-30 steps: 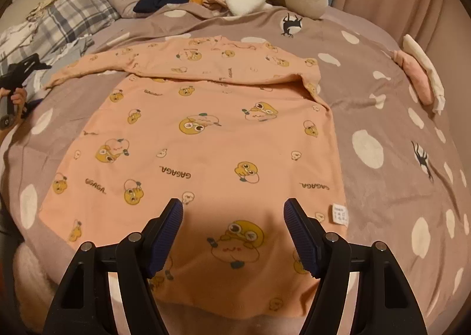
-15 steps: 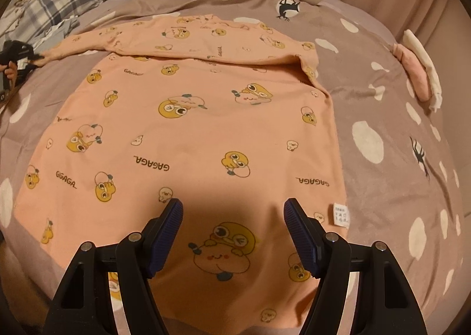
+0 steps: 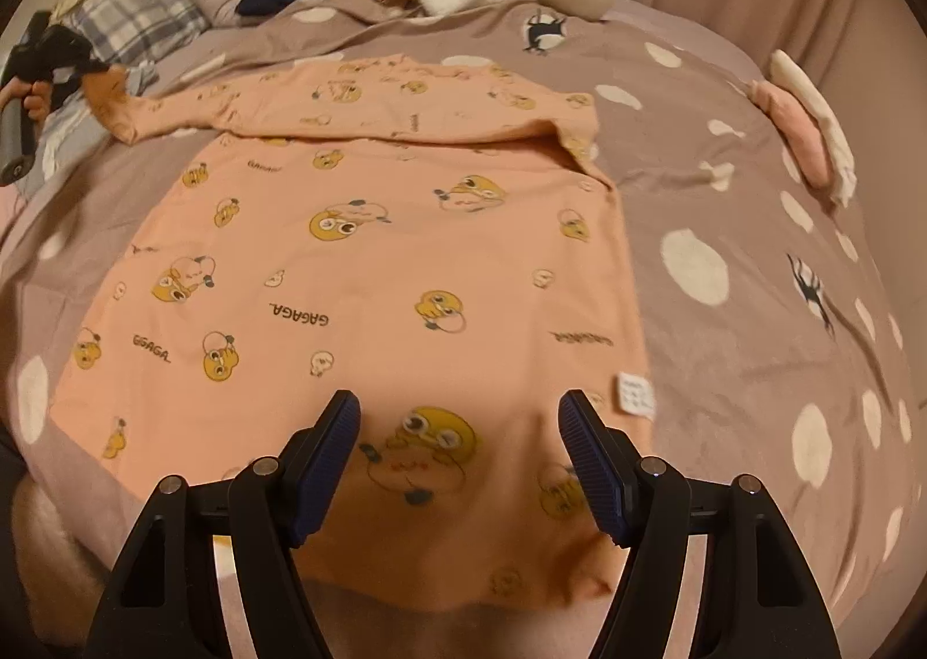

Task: Fold small clothes
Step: 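Fold the held sleeve across the romper body with the left tool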

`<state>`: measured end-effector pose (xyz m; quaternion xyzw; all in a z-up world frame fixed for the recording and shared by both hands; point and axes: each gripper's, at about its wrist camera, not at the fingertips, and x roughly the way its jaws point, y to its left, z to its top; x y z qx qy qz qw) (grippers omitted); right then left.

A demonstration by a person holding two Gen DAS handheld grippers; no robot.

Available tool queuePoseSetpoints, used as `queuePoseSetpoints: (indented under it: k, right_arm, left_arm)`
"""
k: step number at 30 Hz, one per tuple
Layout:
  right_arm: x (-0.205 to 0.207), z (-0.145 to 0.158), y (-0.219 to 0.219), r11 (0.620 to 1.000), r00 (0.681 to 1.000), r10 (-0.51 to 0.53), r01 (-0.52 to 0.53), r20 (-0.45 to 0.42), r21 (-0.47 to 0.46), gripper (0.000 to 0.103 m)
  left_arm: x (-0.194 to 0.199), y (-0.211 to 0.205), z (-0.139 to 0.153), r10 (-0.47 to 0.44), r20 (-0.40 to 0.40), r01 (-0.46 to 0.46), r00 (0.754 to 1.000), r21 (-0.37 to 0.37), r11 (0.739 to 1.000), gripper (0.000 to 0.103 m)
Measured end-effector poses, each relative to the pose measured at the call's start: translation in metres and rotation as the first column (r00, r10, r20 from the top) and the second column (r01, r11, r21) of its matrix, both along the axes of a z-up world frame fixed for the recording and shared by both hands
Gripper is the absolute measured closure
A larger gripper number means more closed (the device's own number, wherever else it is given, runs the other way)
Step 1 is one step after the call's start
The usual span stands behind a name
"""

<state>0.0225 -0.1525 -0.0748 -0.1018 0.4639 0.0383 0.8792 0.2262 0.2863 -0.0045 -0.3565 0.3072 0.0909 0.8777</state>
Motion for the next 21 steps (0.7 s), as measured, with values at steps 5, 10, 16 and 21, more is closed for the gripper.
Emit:
queuePoseSetpoints:
  k: [5, 10, 16, 21]
  right_arm:
    - [-0.01, 0.006, -0.013, 0.999, 0.999, -0.035, 0.035, 0.008, -0.015, 0.032]
    - [-0.017, 0.016, -0.03, 0.998, 0.998, -0.061, 0.061, 0.032, -0.013, 0.032]
    - [-0.02, 0.019, -0.059, 0.992, 0.994, -0.09, 0.094, 0.054, -0.08, 0.032]
    - [-0.021, 0.024, -0.089, 0.986, 0.985, -0.16, 0.162, 0.06, -0.037, 0.032]
  left_arm:
    - [0.017, -0.091, 0.023, -0.144, 0.067, 0.146, 0.987, -0.02, 0.989, 0.098]
    - [0.04, -0.2, 0.03, -0.325, 0.087, 0.331, 0.942, -0.057, 0.942, 0.098]
    - [0.069, -0.315, 0.015, -0.451, 0.074, 0.457, 0.89, -0.143, 0.878, 0.098]
    - [0.091, -0.375, -0.035, -0.5, -0.054, 0.482, 0.864, -0.199, 0.853, 0.098]
